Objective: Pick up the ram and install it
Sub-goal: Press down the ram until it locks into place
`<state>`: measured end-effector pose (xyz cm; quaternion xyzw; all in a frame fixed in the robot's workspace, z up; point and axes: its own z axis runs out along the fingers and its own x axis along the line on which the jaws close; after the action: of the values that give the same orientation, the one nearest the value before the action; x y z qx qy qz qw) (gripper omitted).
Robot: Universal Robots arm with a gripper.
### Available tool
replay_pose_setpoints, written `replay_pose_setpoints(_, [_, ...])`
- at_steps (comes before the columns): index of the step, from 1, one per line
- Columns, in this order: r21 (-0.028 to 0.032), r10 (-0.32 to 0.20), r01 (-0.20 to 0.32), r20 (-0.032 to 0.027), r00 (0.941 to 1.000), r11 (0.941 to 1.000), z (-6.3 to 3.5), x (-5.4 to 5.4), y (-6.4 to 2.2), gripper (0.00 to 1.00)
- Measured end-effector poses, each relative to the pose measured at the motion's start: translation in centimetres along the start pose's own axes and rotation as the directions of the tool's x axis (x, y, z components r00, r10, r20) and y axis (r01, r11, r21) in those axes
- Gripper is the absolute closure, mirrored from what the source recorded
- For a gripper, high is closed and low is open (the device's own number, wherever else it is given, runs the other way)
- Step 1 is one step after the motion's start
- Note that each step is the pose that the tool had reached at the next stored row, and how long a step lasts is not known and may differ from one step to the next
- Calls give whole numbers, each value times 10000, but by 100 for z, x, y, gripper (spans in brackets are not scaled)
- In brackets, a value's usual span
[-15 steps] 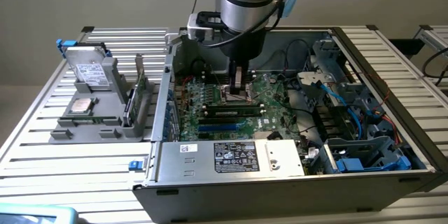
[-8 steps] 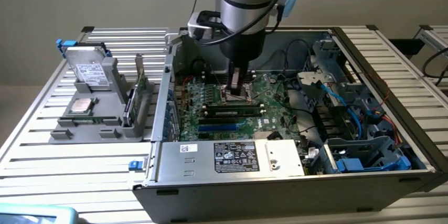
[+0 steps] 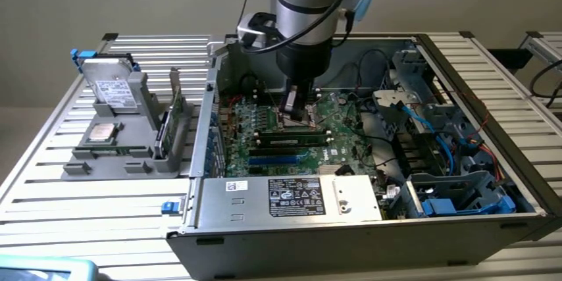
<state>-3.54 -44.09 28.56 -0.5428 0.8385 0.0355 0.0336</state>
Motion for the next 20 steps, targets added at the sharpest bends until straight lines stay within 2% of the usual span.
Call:
replay_pose_setpoints(5, [84,893,-893,25,9960,9960,15,2,0,89])
replay_pose_setpoints(10, [167,1795,-1796,58,9837,9836,33,3,-1,89])
replay_pose_setpoints(15, [246,2672,-2674,97,9636,9633,52,5,-1,89])
replay_pose_setpoints(20, [323,3542,-3545,144,9351,9345,71,7,-2,89])
